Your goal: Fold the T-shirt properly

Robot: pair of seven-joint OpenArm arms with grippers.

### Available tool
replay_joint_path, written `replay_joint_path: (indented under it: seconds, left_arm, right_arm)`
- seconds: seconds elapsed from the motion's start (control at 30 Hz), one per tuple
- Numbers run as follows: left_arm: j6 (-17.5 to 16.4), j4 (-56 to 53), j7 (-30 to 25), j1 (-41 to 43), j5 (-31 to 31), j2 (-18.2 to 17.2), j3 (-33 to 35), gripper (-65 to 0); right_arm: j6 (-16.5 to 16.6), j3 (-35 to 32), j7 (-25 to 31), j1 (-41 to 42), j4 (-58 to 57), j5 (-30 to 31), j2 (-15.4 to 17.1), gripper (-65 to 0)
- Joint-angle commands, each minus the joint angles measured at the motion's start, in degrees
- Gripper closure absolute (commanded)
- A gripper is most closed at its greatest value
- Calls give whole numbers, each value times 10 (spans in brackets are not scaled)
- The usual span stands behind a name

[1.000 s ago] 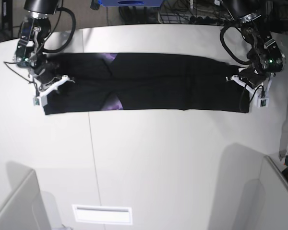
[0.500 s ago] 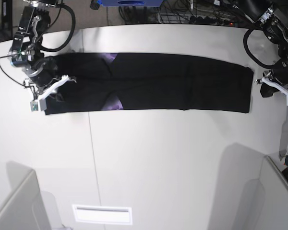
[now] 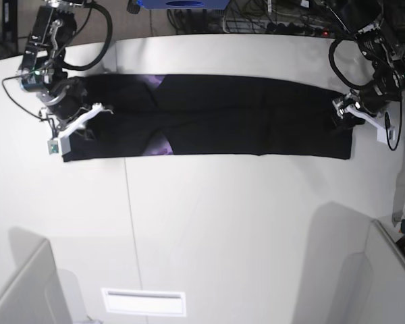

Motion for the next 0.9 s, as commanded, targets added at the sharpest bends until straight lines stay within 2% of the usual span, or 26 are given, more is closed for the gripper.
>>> replay_joint_path:
  seconds: [0.0,0.1,0.17,0.23,0.27,0.37,0.47,0.63,0.7,0.8,0.87]
  left_arm:
    - [0,-3,5,-4,12,-8,2,-536]
    - [1,-11,5,-7,49,-7,3,-387]
    - [1,-12,5,-8,72,-5,3,-235]
    - [1,-12,5,-8,83,-4,3,-53]
    - [1,-12,5,-8,83,-4,3,0]
    - [1,-7,5,-6,83,-9,-3,0]
    - [1,16,5,-3,83,-31,-3,0]
    - [1,130,5,25,83,-31,-8,0]
    - [10,186,7,38,83,-11,7,0]
    - [54,266,8,67,83,22,52,0]
    - [69,302,8,82,82,41,91,0]
  right_arm:
    - [2,2,11,3,12,7,6,0]
    - [2,3,11,3,12,7,6,0]
    - [2,6,11,3,12,7,6,0]
    - [2,6,11,3,12,7,6,0]
    - [2,6,11,3,12,7,6,0]
    - [3,5,11,3,12,7,6,0]
    - [3,5,11,3,12,7,6,0]
    - [3,6,12,3,13,7,6,0]
    - [3,6,12,3,13,7,6,0]
    - [3,7,13,5,13,7,6,0]
    - [3,7,13,7,13,7,6,0]
